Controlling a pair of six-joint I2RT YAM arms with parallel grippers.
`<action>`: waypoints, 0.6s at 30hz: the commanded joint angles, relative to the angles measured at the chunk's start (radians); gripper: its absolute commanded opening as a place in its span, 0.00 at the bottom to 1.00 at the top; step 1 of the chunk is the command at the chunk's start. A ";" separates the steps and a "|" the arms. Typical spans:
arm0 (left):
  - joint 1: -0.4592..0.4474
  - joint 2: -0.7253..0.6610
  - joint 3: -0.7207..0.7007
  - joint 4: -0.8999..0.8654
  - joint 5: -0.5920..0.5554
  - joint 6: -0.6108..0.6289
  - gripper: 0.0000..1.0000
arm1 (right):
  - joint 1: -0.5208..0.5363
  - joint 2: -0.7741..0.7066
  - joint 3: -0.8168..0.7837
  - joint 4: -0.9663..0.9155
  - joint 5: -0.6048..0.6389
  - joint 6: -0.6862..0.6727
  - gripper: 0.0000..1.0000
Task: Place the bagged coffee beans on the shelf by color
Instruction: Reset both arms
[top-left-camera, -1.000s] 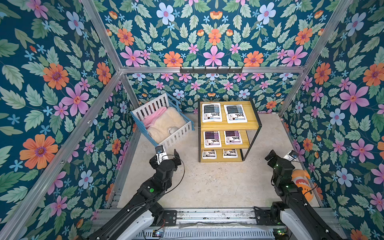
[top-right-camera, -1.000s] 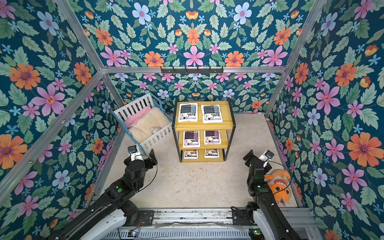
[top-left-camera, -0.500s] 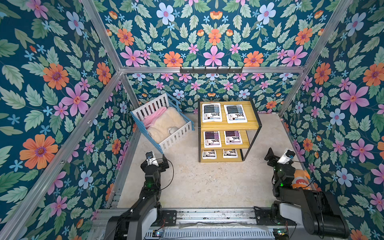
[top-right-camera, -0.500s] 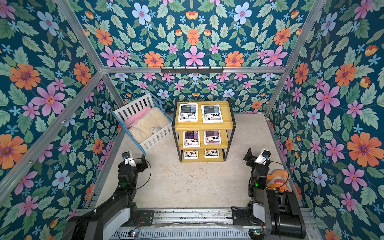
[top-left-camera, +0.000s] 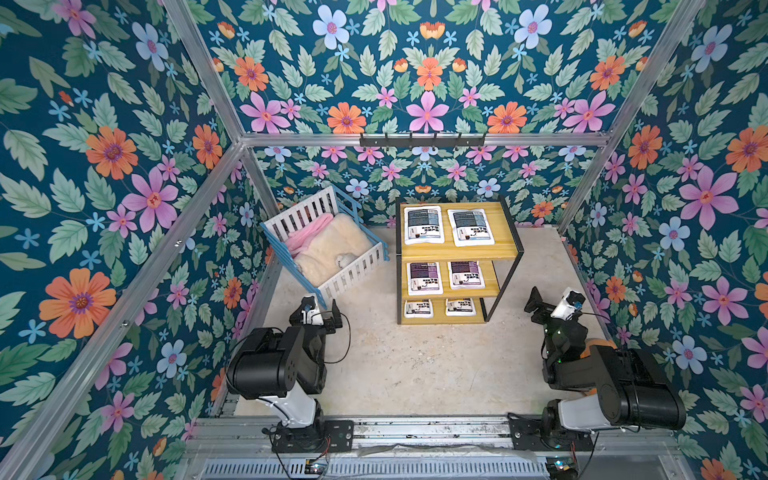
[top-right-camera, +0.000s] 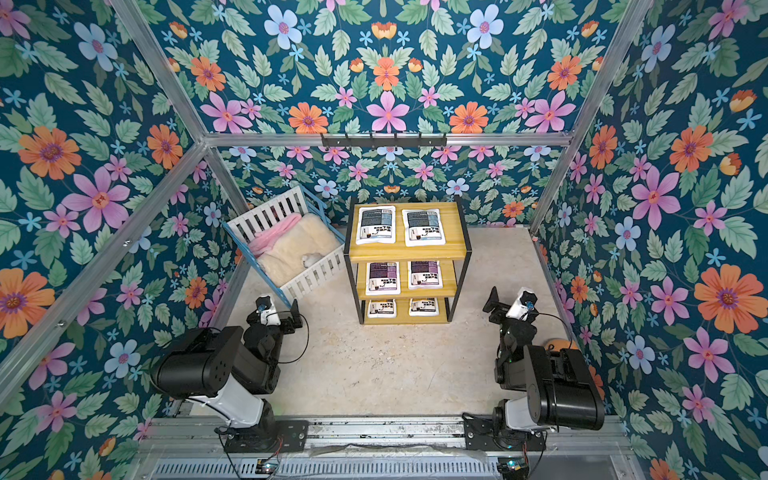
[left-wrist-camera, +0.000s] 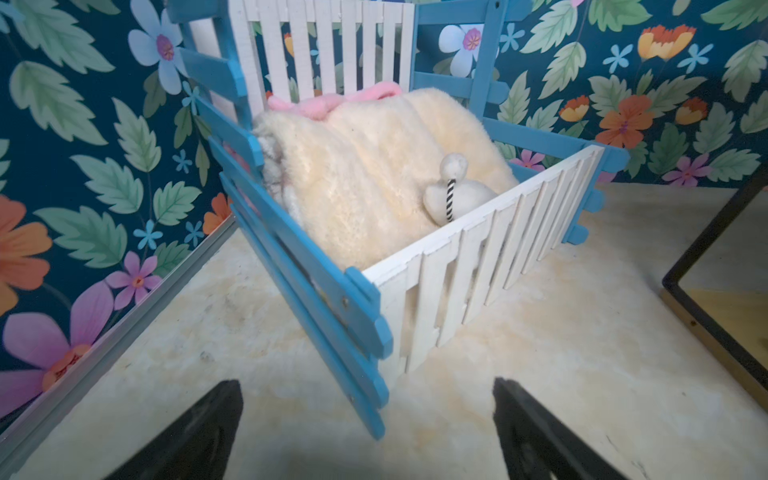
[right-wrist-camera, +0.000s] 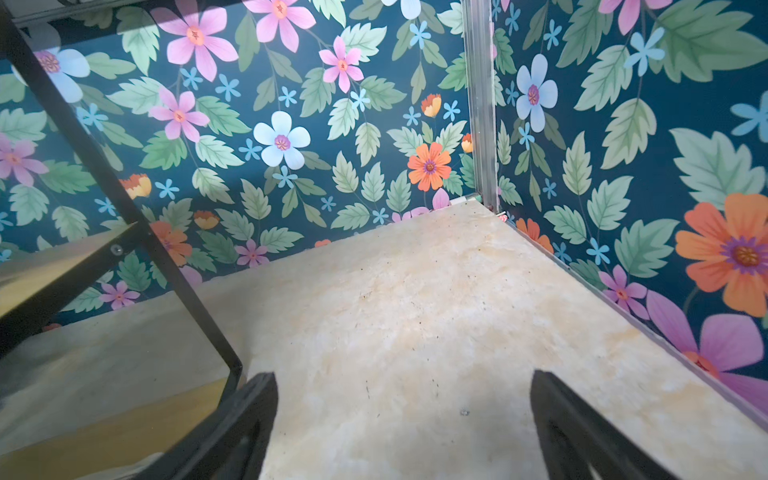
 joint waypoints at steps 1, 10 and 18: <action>-0.001 -0.027 0.074 -0.096 0.030 0.022 0.99 | 0.014 0.003 0.013 -0.035 0.037 -0.007 0.99; 0.000 -0.020 0.198 -0.310 -0.037 -0.006 1.00 | 0.062 0.009 0.042 -0.084 0.068 -0.052 0.99; 0.000 -0.019 0.196 -0.308 -0.038 -0.006 1.00 | 0.061 0.009 0.045 -0.086 0.064 -0.051 0.99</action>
